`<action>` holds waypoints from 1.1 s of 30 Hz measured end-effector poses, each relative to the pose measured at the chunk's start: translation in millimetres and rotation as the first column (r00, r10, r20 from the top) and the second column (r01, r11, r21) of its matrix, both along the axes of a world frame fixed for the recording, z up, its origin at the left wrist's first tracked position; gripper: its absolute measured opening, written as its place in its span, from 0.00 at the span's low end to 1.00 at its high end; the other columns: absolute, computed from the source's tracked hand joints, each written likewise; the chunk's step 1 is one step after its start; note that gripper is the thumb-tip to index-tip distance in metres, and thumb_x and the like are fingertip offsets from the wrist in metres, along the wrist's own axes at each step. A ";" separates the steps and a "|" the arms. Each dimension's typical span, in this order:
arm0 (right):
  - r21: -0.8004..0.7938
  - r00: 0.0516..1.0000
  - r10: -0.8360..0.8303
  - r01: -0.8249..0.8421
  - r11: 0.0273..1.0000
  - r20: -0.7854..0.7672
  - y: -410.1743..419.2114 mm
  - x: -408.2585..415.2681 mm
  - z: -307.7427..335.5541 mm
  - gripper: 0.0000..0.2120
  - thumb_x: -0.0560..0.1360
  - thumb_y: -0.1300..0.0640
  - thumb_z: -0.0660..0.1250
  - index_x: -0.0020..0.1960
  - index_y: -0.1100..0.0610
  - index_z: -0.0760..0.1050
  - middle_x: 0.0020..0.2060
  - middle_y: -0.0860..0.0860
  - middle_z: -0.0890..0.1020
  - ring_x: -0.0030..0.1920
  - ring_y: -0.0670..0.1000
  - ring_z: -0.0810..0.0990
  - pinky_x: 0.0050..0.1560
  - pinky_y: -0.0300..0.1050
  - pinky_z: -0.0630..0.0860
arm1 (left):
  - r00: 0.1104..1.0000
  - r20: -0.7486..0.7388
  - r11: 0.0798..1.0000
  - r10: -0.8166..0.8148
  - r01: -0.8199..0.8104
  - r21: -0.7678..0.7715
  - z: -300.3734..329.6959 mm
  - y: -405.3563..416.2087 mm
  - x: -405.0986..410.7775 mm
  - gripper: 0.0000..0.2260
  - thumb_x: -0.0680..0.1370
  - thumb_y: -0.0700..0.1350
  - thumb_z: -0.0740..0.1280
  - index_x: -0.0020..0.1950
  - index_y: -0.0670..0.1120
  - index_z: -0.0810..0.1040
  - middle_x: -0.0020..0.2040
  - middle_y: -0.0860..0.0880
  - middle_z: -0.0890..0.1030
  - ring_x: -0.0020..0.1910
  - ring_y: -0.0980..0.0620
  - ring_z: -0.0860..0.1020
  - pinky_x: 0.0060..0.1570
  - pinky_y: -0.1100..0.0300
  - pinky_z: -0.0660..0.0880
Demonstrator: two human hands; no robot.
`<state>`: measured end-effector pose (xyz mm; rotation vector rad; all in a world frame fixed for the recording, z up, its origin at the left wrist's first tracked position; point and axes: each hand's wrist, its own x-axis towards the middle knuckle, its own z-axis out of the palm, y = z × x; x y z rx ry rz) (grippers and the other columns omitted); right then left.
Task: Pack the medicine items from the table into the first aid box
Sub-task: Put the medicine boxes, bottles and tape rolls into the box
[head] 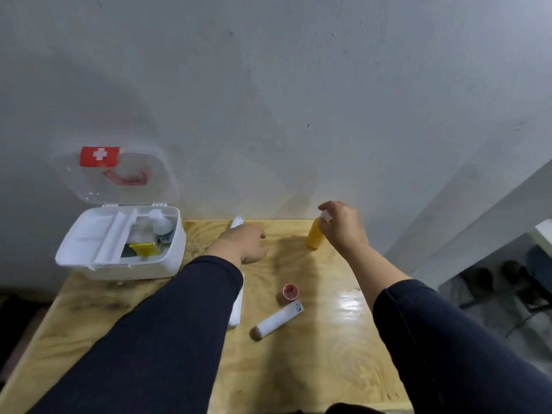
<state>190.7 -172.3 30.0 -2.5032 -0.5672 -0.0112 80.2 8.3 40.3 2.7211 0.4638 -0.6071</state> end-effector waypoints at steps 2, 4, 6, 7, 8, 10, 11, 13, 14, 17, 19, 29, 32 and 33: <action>-0.008 0.998 0.051 -0.051 0.999 0.025 12.5 -5.8 6.9 0.13 0.75 0.63 0.62 0.58 0.60 0.78 0.55 0.57 0.82 0.53 0.58 0.79 0.52 0.45 0.75 | 1.000 0.018 0.999 0.009 -0.009 0.032 7.6 10.0 -10.9 0.21 0.79 0.52 0.58 0.73 0.52 0.68 0.75 0.50 0.66 0.69 0.47 0.71 0.60 0.54 0.74; 0.000 0.994 0.101 -0.101 0.995 0.038 30.4 -13.6 16.6 0.13 0.75 0.62 0.63 0.58 0.60 0.79 0.54 0.57 0.82 0.52 0.57 0.80 0.53 0.45 0.75 | 0.999 0.037 0.999 0.022 -0.024 0.048 17.2 23.9 -22.8 0.20 0.79 0.52 0.58 0.71 0.51 0.71 0.73 0.48 0.70 0.62 0.45 0.76 0.58 0.53 0.76; 0.028 0.988 0.145 -0.147 0.989 0.060 52.5 -22.5 30.0 0.13 0.74 0.63 0.64 0.57 0.61 0.79 0.53 0.57 0.82 0.52 0.58 0.80 0.53 0.45 0.75 | 0.994 0.085 0.997 0.062 -0.065 0.035 28.3 40.9 -35.1 0.17 0.79 0.54 0.57 0.62 0.49 0.77 0.64 0.46 0.79 0.56 0.44 0.79 0.54 0.52 0.77; 0.044 0.983 0.167 -0.171 0.984 0.079 63.5 -27.7 37.0 0.13 0.74 0.63 0.64 0.57 0.62 0.79 0.53 0.58 0.82 0.52 0.58 0.80 0.52 0.45 0.75 | 0.990 0.111 0.996 0.084 -0.088 0.029 34.5 48.2 -41.7 0.16 0.79 0.54 0.57 0.57 0.49 0.79 0.60 0.45 0.81 0.54 0.43 0.79 0.54 0.51 0.77; 0.062 0.977 0.191 -0.198 0.978 0.099 77.5 -35.3 44.7 0.13 0.73 0.64 0.65 0.57 0.62 0.80 0.52 0.59 0.83 0.51 0.59 0.80 0.52 0.45 0.75 | 0.987 0.126 0.994 0.104 -0.109 0.030 40.4 58.6 -51.1 0.15 0.79 0.54 0.58 0.56 0.49 0.79 0.60 0.45 0.81 0.56 0.43 0.79 0.56 0.51 0.76; 0.096 0.966 0.228 -0.240 0.966 0.120 99.2 -44.4 58.4 0.14 0.72 0.64 0.65 0.56 0.63 0.80 0.51 0.60 0.83 0.51 0.59 0.81 0.52 0.45 0.75 | 0.981 0.135 0.988 0.140 -0.147 0.039 48.0 73.4 -61.0 0.18 0.79 0.51 0.60 0.68 0.49 0.74 0.68 0.46 0.76 0.64 0.44 0.75 0.62 0.51 0.73; 0.111 0.961 0.245 -0.259 0.959 0.125 111.6 -50.7 65.3 0.14 0.72 0.64 0.65 0.56 0.63 0.80 0.51 0.60 0.83 0.51 0.59 0.81 0.52 0.45 0.75 | 0.977 0.139 0.985 0.160 -0.168 0.047 52.7 81.7 -68.5 0.20 0.79 0.51 0.61 0.71 0.49 0.71 0.70 0.47 0.73 0.66 0.44 0.74 0.63 0.52 0.73; 0.128 0.951 0.278 -0.294 0.947 0.133 137.4 -65.8 78.3 0.14 0.72 0.64 0.65 0.57 0.62 0.80 0.52 0.59 0.83 0.51 0.58 0.81 0.53 0.46 0.76 | 0.969 0.160 0.979 0.186 -0.198 0.058 58.5 100.8 -84.8 0.20 0.79 0.51 0.61 0.71 0.49 0.70 0.71 0.47 0.73 0.65 0.44 0.75 0.61 0.53 0.73; 0.134 0.944 0.300 -0.318 0.939 0.139 149.9 -73.7 84.2 0.15 0.72 0.64 0.66 0.57 0.62 0.80 0.53 0.59 0.83 0.51 0.57 0.81 0.53 0.47 0.77 | 0.966 0.168 0.976 0.198 -0.210 0.059 59.6 110.4 -91.9 0.19 0.79 0.51 0.61 0.70 0.50 0.72 0.69 0.47 0.74 0.64 0.43 0.75 0.59 0.53 0.73; 0.135 0.921 0.356 -0.378 0.916 0.158 185.3 -98.5 95.9 0.15 0.72 0.63 0.66 0.58 0.62 0.79 0.54 0.58 0.83 0.52 0.57 0.81 0.55 0.47 0.77 | 0.944 0.171 0.957 0.283 -0.289 0.014 56.8 136.8 -112.5 0.17 0.79 0.51 0.63 0.68 0.51 0.73 0.66 0.47 0.76 0.62 0.43 0.76 0.60 0.53 0.74; 0.126 0.914 0.378 -0.397 0.909 0.149 204.4 -113.9 96.6 0.15 0.72 0.62 0.66 0.58 0.61 0.79 0.54 0.58 0.83 0.52 0.56 0.81 0.56 0.46 0.77 | 0.922 0.178 0.938 0.343 -0.346 -0.013 51.1 152.7 -122.1 0.21 0.78 0.52 0.64 0.71 0.52 0.70 0.69 0.48 0.73 0.64 0.43 0.74 0.64 0.51 0.72; -0.027 0.921 0.388 -0.388 0.921 0.034 249.2 -158.8 45.2 0.16 0.73 0.60 0.66 0.59 0.58 0.78 0.55 0.56 0.82 0.55 0.57 0.79 0.55 0.47 0.74 | 0.968 0.094 0.972 0.232 -0.235 0.017 0.6 192.7 -145.2 0.33 0.79 0.53 0.62 0.79 0.46 0.50 0.80 0.48 0.52 0.77 0.46 0.57 0.74 0.49 0.59; -0.061 0.934 0.358 -0.358 0.932 -0.004 252.7 -166.2 25.7 0.16 0.74 0.61 0.65 0.60 0.58 0.77 0.57 0.55 0.81 0.56 0.57 0.79 0.55 0.47 0.74 | 0.974 0.116 0.981 0.195 -0.196 -0.003 -8.1 197.7 -149.3 0.36 0.79 0.59 0.59 0.80 0.45 0.46 0.81 0.49 0.46 0.79 0.47 0.50 0.76 0.49 0.54; -0.066 0.939 0.344 -0.344 0.937 -0.009 254.6 -167.9 20.0 0.15 0.74 0.61 0.65 0.60 0.58 0.77 0.57 0.55 0.80 0.55 0.57 0.79 0.54 0.47 0.75 | 0.974 0.130 0.982 0.188 -0.189 -0.007 -10.3 200.2 -150.1 0.37 0.79 0.60 0.59 0.80 0.45 0.46 0.81 0.50 0.45 0.79 0.46 0.50 0.76 0.49 0.54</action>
